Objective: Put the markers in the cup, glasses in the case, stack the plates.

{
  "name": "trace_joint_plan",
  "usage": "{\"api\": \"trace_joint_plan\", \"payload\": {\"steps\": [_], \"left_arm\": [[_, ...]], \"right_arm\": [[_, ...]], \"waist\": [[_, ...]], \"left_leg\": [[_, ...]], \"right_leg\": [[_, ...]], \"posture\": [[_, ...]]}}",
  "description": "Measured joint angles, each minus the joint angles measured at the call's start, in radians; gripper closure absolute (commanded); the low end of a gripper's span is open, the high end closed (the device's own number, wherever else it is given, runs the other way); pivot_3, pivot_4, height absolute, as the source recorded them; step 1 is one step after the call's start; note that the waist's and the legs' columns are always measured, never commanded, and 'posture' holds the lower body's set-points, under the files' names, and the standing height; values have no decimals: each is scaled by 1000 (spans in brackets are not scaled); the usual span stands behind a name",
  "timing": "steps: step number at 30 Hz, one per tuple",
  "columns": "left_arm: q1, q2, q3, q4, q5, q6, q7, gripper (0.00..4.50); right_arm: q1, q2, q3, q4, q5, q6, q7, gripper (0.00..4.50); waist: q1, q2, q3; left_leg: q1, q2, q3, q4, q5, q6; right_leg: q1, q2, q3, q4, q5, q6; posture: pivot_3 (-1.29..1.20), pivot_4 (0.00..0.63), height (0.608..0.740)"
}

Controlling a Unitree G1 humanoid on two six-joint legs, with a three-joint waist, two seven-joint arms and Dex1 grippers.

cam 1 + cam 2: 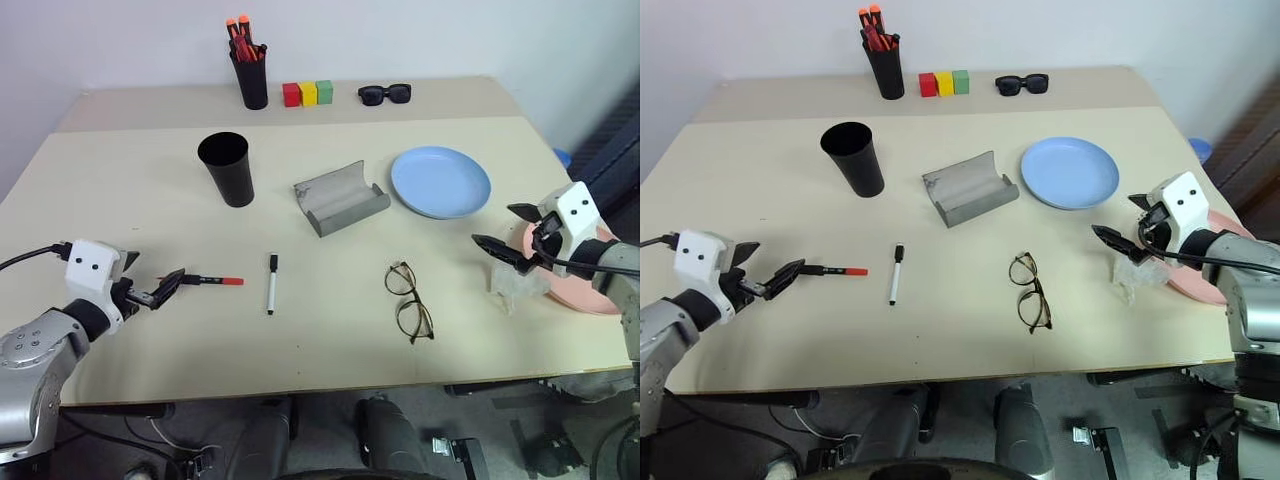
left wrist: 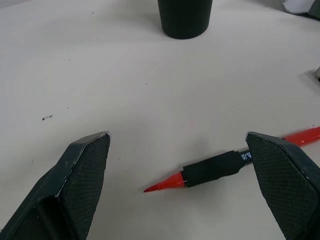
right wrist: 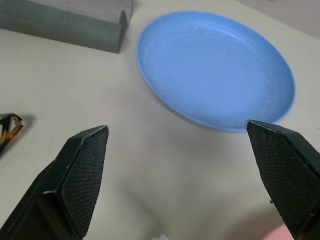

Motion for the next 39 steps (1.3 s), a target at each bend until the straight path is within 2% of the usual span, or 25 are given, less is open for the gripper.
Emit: {"api": "trace_joint_plan", "payload": {"steps": [12, 17, 23, 28, 30, 36, 39], "left_arm": [[-6, -11, -42, -8, 5, -4, 7, 44], [-36, 39, -85, -6, 10, -20, -56, 44], [-142, 196, -170, 126, 12, -49, -251, 44], [-265, 349, -288, 278, 2, -76, -531, 44], [-336, 392, -367, 371, 39, -132, -640, 44], [-521, 400, -568, 639, 227, -329, -798, 44], [-588, 385, -616, 720, 275, -389, -849, 44]], "right_arm": [[-51, 66, 84, -17, -1, 0, -22, 0], [-51, 132, 133, -76, 0, 5, -39, 0], [-45, 211, 232, -220, 10, 54, -53, 0], [-32, 300, 312, -351, 23, 130, -106, 0], [-18, 341, 349, -395, 29, 149, -129, 0], [15, 379, 405, -439, 29, 180, -166, 0], [31, 375, 414, -447, 27, 186, -167, 0]], "waist": [[3, 0, 0], [2, 0, 0], [1, 0, 0], [0, 0, 0], [1, 0, 0], [2, 0, 0], [2, 0, 0]], "left_leg": [[0, 0, 0, 0, 0, 0], [0, 0, 0, 0, 0, 0], [0, 0, 0, -1, 0, 0], [-1, 0, -1, -3, 0, 0], [-1, 0, -1, -3, 0, 0], [-1, 0, -1, -3, 0, 0], [-1, 0, 0, -3, 0, 0]], "right_leg": [[0, 0, 0, 0, 0, 0], [0, 1, 0, 0, 0, 0], [-1, 1, 0, 0, 0, 0], [-3, 1, 0, 0, 0, 0], [-3, 1, 0, 0, 0, 0], [-4, 0, 0, 0, 0, 0], [-4, 1, -1, 0, 0, 0]], "posture": [[0, 150, 740], [0, 150, 740], [0, 150, 740], [0, 150, 740], [0, 150, 740], [0, 150, 740], [0, 150, 740]]}}
